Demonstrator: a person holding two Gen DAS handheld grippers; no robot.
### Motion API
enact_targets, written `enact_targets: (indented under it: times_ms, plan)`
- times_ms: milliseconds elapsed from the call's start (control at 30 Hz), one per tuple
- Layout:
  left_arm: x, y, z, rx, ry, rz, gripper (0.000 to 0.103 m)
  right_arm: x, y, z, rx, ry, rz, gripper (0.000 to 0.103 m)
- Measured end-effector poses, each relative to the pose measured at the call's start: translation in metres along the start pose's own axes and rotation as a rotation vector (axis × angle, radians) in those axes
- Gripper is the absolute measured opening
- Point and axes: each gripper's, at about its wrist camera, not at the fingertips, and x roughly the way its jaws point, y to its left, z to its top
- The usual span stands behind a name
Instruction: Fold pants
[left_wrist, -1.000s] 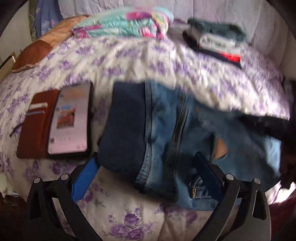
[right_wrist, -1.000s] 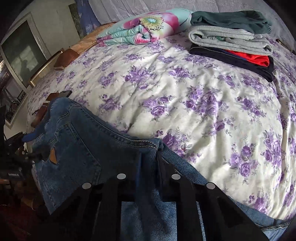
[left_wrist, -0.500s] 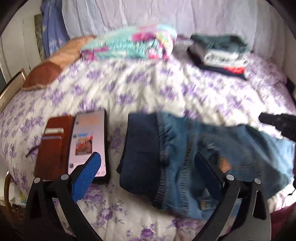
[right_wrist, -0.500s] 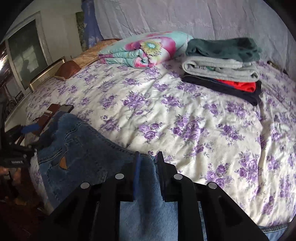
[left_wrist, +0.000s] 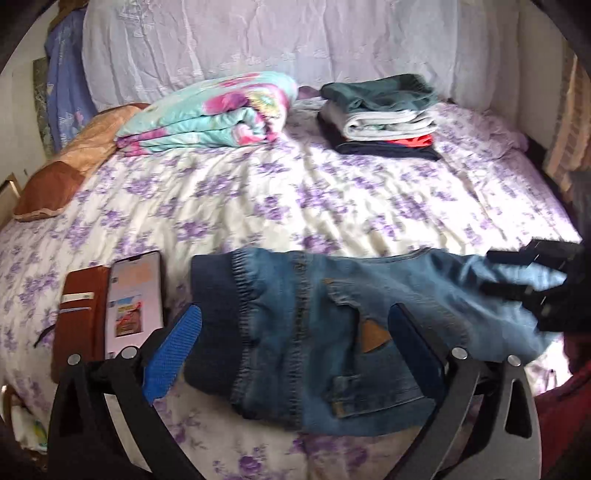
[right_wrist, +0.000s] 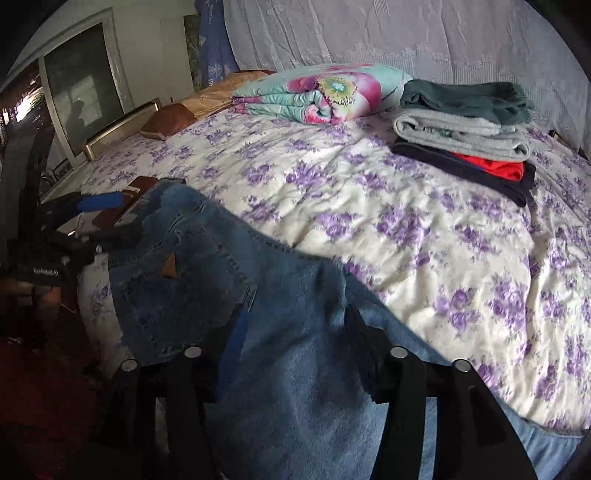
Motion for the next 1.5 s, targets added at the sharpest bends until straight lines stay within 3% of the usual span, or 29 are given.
enact_targets:
  times_ms: [33, 67, 100, 167, 200, 267, 333, 400, 433, 500, 533, 567, 600, 633, 700, 833, 933, 1033, 1100, 1200, 1300, 1367, 1400, 1500]
  plan:
    - [0.008, -0.003, -0.003, 0.008, 0.031, -0.006, 0.099, 0.011, -0.002, -0.009, 0.012, 0.058, 0.003, 0.061]
    - [0.029, -0.008, -0.011, 0.027, 0.111, 0.003, 0.099, 0.025, -0.005, -0.019, 0.024, 0.119, 0.012, 0.061]
    - [0.045, -0.013, -0.018, 0.067, 0.159, 0.04, 0.099, 0.024, -0.006, -0.023, 0.031, 0.094, 0.018, 0.061]
    - [0.044, -0.032, -0.027, 0.197, 0.089, 0.135, 0.098, 0.01, -0.004, -0.018, 0.011, 0.079, -0.008, 0.061]
    - [0.041, -0.036, -0.021, 0.212, 0.103, 0.144, 0.098, -0.002, -0.003, -0.016, -0.008, 0.049, -0.033, 0.061]
    - [0.023, -0.038, -0.008, 0.181, 0.083, 0.062, 0.098, -0.033, -0.009, -0.018, -0.013, -0.039, -0.073, 0.061]
    - [0.003, -0.042, 0.002, 0.155, -0.002, -0.023, 0.098, -0.055, -0.026, -0.031, 0.03, -0.071, -0.144, 0.061]
    - [0.003, -0.051, 0.013, 0.178, -0.027, -0.106, 0.098, -0.072, -0.048, -0.052, 0.111, -0.087, -0.209, 0.063]
    - [0.01, -0.061, 0.013, 0.201, -0.002, -0.14, 0.098, -0.076, -0.061, -0.065, 0.169, -0.077, -0.227, 0.068]
    - [0.036, -0.082, -0.002, 0.246, 0.104, -0.169, 0.099, -0.067, -0.086, -0.097, 0.287, 0.034, -0.27, 0.072]
    - [0.056, -0.09, -0.011, 0.284, 0.179, -0.133, 0.099, -0.059, -0.096, -0.111, 0.33, 0.105, -0.282, 0.072]
    - [0.069, -0.101, -0.019, 0.341, 0.206, -0.091, 0.099, -0.062, -0.098, -0.119, 0.353, 0.081, -0.267, 0.072]
    - [0.067, -0.104, -0.019, 0.355, 0.179, -0.078, 0.099, -0.069, -0.097, -0.121, 0.361, 0.052, -0.275, 0.072]
    - [0.066, -0.104, -0.015, 0.347, 0.179, -0.078, 0.099, -0.077, -0.097, -0.119, 0.372, 0.047, -0.288, 0.072]
    - [0.064, -0.1, -0.003, 0.297, 0.21, -0.107, 0.099, -0.105, -0.102, -0.122, 0.425, -0.05, -0.326, 0.072]
    - [0.054, -0.082, 0.018, 0.158, 0.121, -0.108, 0.099, -0.161, -0.147, -0.174, 0.768, -0.206, -0.423, 0.072]
    - [0.055, -0.073, 0.021, 0.082, 0.14, -0.084, 0.099, -0.177, -0.18, -0.218, 1.002, -0.184, -0.503, 0.072]
    - [0.056, -0.074, 0.021, 0.05, 0.152, -0.099, 0.099, -0.18, -0.195, -0.239, 1.085, -0.188, -0.497, 0.072]
    - [0.052, -0.083, 0.022, 0.072, 0.131, -0.122, 0.099, -0.173, -0.202, -0.24, 1.088, -0.198, -0.47, 0.072]
    - [0.056, -0.105, 0.021, 0.166, 0.132, -0.146, 0.099, -0.157, -0.214, -0.234, 1.099, -0.225, -0.443, 0.083]
    - [0.077, -0.133, 0.009, 0.312, 0.201, -0.131, 0.099, -0.156, -0.221, -0.229, 1.112, -0.264, -0.462, 0.084]
    - [0.083, -0.14, 0.001, 0.362, 0.197, -0.096, 0.099, -0.158, -0.221, -0.224, 1.099, -0.272, -0.484, 0.065]
    - [0.082, -0.138, 0.001, 0.361, 0.188, -0.102, 0.099, -0.16, -0.22, -0.223, 1.089, -0.286, -0.475, 0.04]
    - [0.078, -0.126, 0.007, 0.313, 0.181, -0.101, 0.099, -0.174, -0.206, -0.208, 1.01, -0.324, -0.48, 0.023]
